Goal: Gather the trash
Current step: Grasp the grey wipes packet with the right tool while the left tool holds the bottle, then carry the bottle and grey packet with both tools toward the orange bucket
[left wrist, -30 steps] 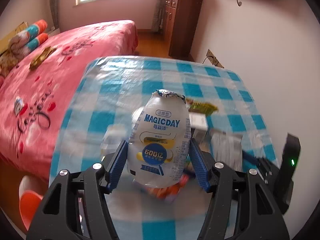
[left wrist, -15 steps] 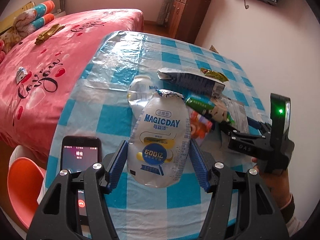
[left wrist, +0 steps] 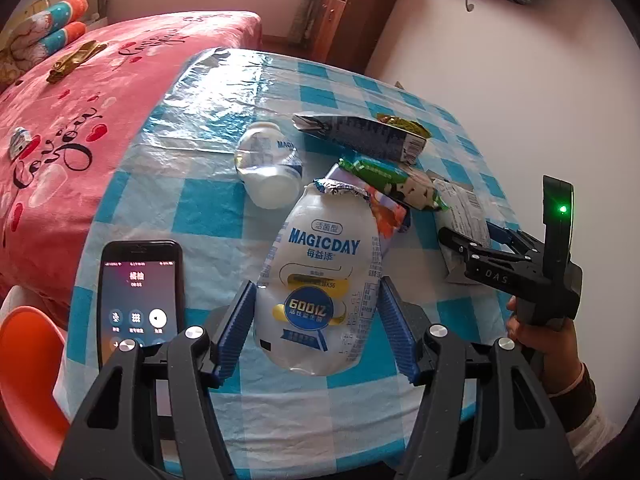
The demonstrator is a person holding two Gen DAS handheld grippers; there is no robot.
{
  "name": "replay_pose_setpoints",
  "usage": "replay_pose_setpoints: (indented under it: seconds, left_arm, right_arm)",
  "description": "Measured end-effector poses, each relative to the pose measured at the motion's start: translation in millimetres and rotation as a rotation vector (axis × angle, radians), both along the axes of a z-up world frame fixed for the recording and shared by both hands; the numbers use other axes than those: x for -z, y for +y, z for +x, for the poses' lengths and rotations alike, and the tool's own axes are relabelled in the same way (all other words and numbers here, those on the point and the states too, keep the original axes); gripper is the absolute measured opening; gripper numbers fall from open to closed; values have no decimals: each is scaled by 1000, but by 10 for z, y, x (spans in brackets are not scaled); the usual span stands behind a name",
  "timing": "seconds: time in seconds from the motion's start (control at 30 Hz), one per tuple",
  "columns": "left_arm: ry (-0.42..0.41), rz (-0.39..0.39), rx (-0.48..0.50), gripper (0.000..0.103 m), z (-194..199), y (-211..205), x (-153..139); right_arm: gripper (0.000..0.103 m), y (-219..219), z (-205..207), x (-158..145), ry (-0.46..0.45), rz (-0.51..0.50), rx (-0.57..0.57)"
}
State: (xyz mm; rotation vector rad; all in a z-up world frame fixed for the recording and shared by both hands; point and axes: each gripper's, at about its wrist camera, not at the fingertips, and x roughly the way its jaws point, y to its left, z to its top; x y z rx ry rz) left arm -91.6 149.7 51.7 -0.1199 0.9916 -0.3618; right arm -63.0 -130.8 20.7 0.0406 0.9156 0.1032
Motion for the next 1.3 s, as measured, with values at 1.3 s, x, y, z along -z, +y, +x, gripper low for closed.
replay_pose_setpoints:
  seconds: [1.3]
  left_arm:
    - [-103, -67, -138, 63, -538, 865, -246]
  right_arm:
    - [77, 629, -591, -629, -40, 90, -122]
